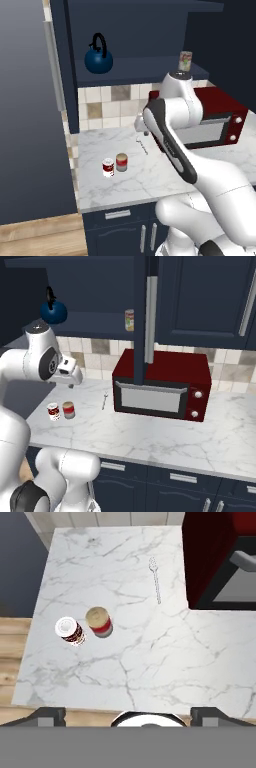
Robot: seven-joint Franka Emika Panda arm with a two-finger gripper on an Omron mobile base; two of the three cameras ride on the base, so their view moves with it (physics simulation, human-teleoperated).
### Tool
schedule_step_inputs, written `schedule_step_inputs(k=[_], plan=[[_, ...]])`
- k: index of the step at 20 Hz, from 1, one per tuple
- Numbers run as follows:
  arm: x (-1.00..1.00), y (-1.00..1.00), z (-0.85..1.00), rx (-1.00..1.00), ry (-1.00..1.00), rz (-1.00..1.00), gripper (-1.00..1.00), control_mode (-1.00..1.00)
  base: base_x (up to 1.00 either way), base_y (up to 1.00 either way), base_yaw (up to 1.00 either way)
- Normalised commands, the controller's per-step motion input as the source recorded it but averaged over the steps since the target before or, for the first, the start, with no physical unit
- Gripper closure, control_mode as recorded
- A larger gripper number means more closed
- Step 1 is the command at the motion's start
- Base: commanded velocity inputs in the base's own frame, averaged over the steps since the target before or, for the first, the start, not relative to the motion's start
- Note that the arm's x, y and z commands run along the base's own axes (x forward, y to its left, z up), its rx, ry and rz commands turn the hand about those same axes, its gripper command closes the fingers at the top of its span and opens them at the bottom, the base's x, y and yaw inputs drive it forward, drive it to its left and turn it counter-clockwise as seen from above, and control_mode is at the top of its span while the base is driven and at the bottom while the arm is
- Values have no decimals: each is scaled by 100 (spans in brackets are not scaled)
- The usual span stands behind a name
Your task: Pick the cans from the counter and place them in their designated side in the cabinet.
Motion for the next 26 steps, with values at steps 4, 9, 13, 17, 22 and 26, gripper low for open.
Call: schedule_step_inputs(k=[4, 9, 13, 17, 22, 26], plan=[[-2, 17, -18, 0, -8, -5, -100, -100, 0, 0, 0], [-5, 8, -11, 0, -4, -8, -100, -100, 0, 0, 0], [-6, 17, -4, 1, 0, -6, -100, -100, 0, 0, 0], [-1, 24, -8, 0, 0, -7, -100, -100, 0, 0, 0], [0, 33, -14, 0, 0, -7, -100, -100, 0, 0, 0], [0, 30, -15, 0, -1, -7, -100, -100, 0, 0, 0]])
